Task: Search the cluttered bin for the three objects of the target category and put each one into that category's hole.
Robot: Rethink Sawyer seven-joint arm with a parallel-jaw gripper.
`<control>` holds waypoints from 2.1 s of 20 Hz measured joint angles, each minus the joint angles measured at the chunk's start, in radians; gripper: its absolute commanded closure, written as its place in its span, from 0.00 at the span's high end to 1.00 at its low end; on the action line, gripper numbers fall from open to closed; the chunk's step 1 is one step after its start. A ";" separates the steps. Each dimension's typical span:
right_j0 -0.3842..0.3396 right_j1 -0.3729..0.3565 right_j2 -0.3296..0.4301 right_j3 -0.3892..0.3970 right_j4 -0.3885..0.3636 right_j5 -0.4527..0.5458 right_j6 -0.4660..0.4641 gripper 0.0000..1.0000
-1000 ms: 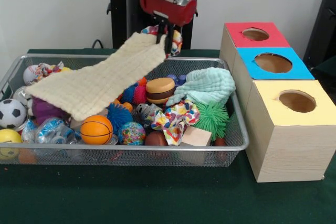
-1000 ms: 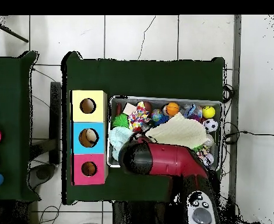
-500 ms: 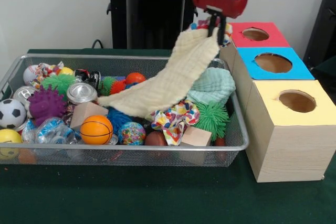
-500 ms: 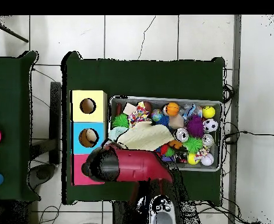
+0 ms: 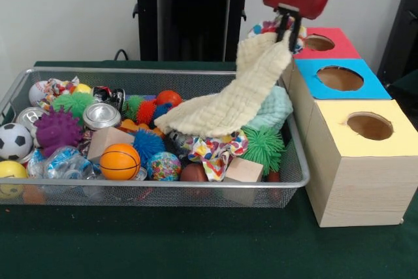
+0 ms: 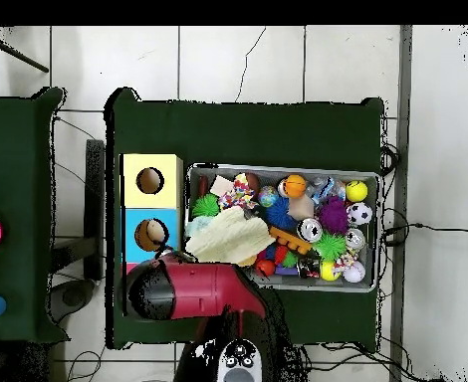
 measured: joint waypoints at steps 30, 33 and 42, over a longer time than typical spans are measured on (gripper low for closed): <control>-0.159 0.151 -0.061 -0.043 -0.198 -0.189 0.000 0.00; -0.154 0.170 -0.060 -0.043 -0.198 -0.206 0.000 0.00; -0.141 0.243 -0.060 -0.044 -0.198 -0.320 0.000 1.00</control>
